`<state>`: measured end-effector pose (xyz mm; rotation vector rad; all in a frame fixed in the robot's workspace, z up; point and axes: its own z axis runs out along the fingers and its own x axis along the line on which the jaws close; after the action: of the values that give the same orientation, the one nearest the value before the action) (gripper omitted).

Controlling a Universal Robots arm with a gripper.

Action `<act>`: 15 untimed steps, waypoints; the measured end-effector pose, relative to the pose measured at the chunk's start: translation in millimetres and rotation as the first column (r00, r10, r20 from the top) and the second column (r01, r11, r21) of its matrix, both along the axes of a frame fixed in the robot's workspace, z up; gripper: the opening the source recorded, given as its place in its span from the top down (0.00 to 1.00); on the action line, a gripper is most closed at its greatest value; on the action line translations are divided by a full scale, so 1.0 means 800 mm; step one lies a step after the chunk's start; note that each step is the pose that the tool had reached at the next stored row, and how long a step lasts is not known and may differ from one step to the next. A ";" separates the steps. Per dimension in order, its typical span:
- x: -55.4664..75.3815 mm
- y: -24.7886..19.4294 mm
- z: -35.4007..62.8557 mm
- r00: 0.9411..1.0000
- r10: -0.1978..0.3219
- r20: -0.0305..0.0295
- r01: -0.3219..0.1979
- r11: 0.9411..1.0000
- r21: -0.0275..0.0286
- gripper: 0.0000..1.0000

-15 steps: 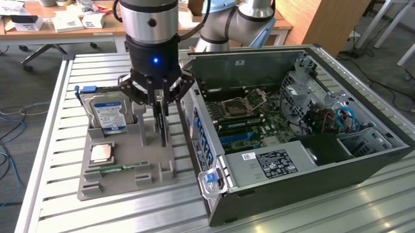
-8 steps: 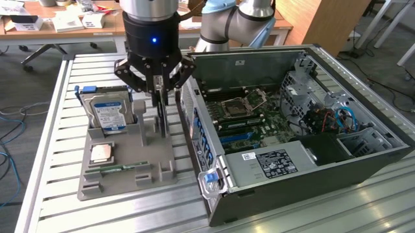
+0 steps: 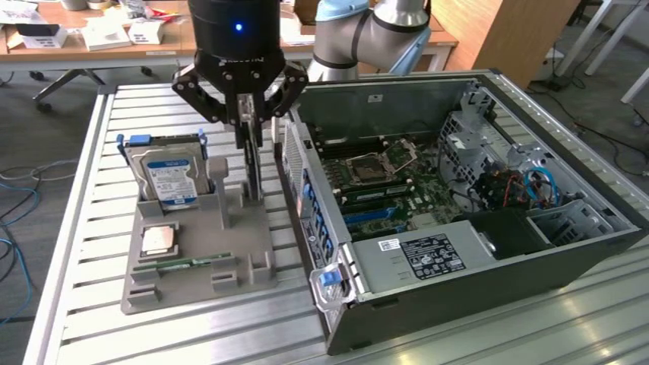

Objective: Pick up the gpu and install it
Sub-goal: 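Pick up the gpu and move the gpu toward the slot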

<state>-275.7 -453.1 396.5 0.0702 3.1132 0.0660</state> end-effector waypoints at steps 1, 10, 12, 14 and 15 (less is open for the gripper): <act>0.000 0.0000 0.005 1.000 0.000 0.000 0.000 1.000 0.000 0.73; 0.000 0.0000 0.035 1.000 0.000 0.000 0.000 1.000 0.003 0.73; 0.000 0.0000 0.042 1.000 0.000 0.000 0.000 1.000 0.003 0.73; 0.000 0.0000 0.048 1.000 0.000 0.000 0.000 1.000 0.004 0.73; 0.000 0.0000 0.050 1.000 0.000 0.000 0.000 1.000 0.004 0.73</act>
<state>-275.7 -453.1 436.2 0.0703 3.1131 0.0719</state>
